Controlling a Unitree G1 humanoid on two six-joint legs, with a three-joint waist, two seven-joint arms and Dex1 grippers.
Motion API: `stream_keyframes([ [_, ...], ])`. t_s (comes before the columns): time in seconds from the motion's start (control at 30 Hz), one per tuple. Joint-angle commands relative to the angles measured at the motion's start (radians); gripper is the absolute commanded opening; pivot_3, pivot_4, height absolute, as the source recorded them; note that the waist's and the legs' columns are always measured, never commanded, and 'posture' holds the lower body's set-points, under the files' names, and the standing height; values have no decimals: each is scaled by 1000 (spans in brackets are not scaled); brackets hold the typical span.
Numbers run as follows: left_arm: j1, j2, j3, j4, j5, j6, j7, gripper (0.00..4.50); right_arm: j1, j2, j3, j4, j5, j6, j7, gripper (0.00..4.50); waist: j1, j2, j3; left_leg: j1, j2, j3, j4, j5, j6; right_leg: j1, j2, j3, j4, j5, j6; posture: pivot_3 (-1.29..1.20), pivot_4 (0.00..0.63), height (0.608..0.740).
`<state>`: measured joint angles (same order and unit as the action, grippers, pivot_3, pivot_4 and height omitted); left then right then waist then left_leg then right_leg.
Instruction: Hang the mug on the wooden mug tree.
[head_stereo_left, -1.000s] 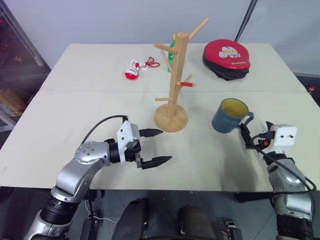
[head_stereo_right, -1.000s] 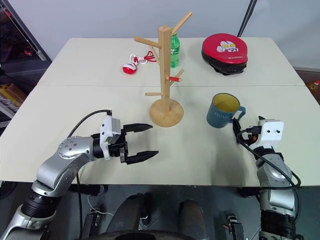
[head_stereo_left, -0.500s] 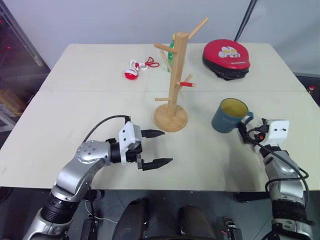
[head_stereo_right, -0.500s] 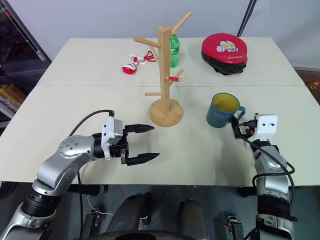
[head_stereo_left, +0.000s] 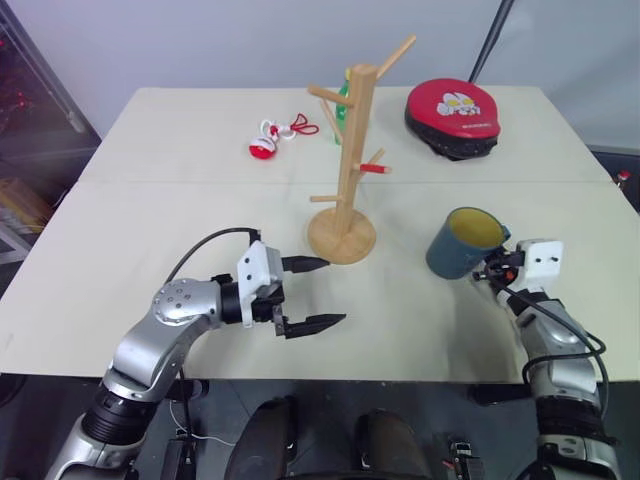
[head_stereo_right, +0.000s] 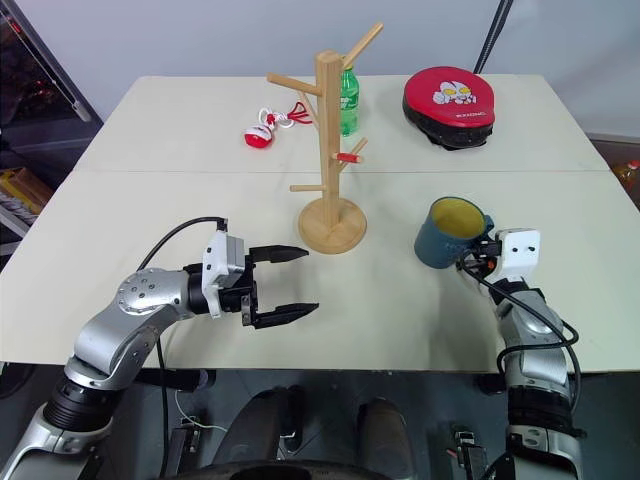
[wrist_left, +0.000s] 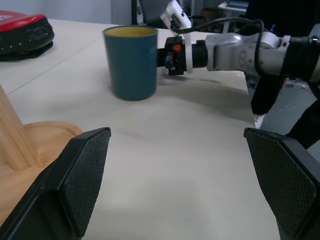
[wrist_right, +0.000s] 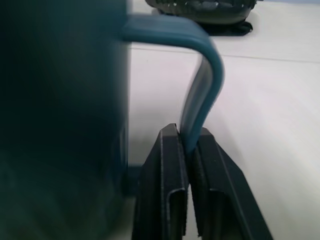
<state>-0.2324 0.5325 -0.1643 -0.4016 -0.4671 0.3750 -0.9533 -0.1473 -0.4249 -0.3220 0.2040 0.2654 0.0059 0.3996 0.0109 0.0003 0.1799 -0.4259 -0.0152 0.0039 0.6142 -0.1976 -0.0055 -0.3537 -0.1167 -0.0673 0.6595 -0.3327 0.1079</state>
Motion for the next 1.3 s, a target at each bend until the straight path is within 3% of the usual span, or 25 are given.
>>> stream_keyframes([
  [0.03,-2,4,42,13,7,-41,9,4500,50,-51,35,-199,-44,1,25,81,0,0,0,0,0,0,0,0,0,0,0,0,0,0,0,0,150,740],
  [0.23,-13,20,101,112,38,-108,16,4500,121,-215,164,-542,-176,33,134,81,-2,0,1,0,0,1,0,0,0,-2,0,1,1,0,0,0,150,740],
  [0.47,-55,42,139,198,46,-162,-9,4500,-21,-285,244,-782,-188,294,159,81,4,-2,2,-1,1,1,0,0,0,-2,0,1,1,0,0,0,150,740],
  [0.83,-88,57,198,179,-14,-122,-15,4500,-291,-297,345,-832,-214,604,158,81,0,-3,2,-2,1,1,0,0,0,-2,-1,1,0,0,0,0,150,740],
  [1.3,-118,75,226,129,-70,-64,-10,4500,-437,-284,421,-785,-230,691,171,81,0,-3,2,-2,1,1,0,0,0,-3,0,1,0,0,0,0,150,740],
])
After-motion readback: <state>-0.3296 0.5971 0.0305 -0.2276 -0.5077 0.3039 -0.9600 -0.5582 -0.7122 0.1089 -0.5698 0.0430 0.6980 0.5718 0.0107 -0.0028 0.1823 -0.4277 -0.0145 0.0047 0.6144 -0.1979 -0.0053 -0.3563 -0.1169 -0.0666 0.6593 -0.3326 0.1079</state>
